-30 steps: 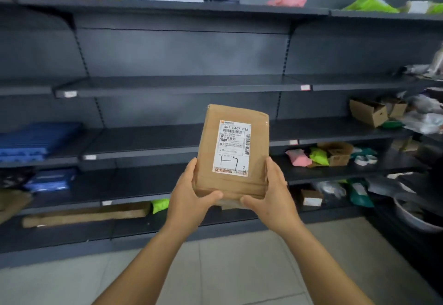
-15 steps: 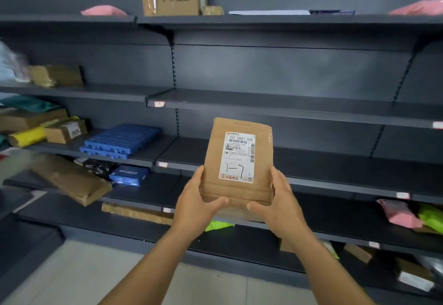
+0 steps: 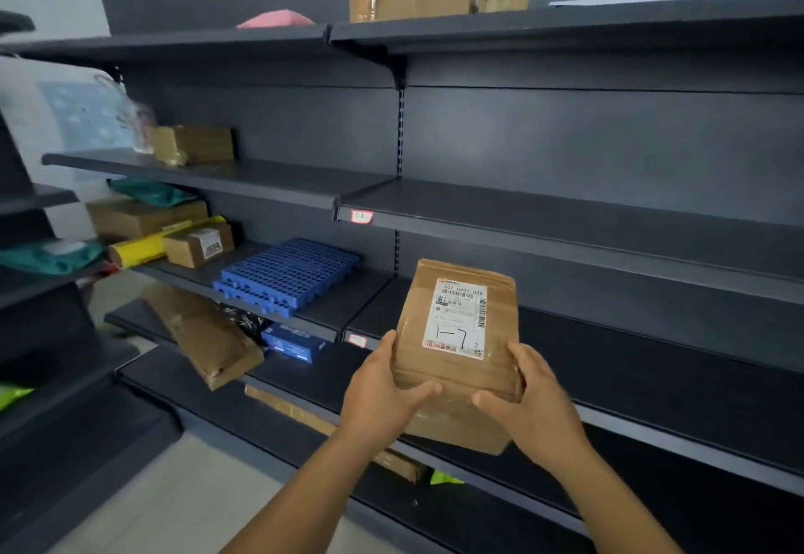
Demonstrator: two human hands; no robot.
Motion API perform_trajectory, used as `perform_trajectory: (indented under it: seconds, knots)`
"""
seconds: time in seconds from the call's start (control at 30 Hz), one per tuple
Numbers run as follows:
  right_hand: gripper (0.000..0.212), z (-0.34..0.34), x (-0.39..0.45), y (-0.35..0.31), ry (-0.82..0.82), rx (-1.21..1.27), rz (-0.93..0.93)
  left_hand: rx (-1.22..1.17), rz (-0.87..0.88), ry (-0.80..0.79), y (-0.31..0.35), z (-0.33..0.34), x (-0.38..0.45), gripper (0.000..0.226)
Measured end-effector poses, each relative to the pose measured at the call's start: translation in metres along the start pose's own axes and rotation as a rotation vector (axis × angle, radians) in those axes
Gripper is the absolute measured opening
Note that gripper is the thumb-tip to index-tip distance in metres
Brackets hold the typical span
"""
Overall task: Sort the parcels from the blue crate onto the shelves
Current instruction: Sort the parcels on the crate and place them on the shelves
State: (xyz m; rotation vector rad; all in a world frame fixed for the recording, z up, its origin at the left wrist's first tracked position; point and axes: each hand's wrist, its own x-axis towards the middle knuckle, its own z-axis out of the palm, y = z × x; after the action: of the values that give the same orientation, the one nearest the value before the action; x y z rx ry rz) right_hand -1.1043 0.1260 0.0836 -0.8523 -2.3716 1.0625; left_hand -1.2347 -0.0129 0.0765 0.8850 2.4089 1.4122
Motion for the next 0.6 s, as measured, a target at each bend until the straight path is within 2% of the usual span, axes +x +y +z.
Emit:
perform_trajectory:
  seconds: [0.13, 0.33, 0.47, 0.6]
  knots:
    - [0.086, 0.029, 0.046, -0.004, -0.033, -0.029, 0.017, 0.034, -0.06, -0.022, -0.023, -0.009, 0.047, 0.101]
    - [0.089, 0.083, 0.128, 0.002, -0.09, -0.029, 0.109, 0.07, -0.034, -0.12, -0.058, -0.02, 0.138, 0.079]
    - [0.082, 0.114, 0.184, 0.005, -0.06, -0.075, 0.191, 0.131, -0.022, -0.212, -0.083, -0.023, 0.204, 0.086]
    - [0.074, 0.139, 0.229, 0.01, -0.053, -0.105, 0.23, 0.202, 0.024, -0.269, -0.106, -0.022, 0.26, 0.077]
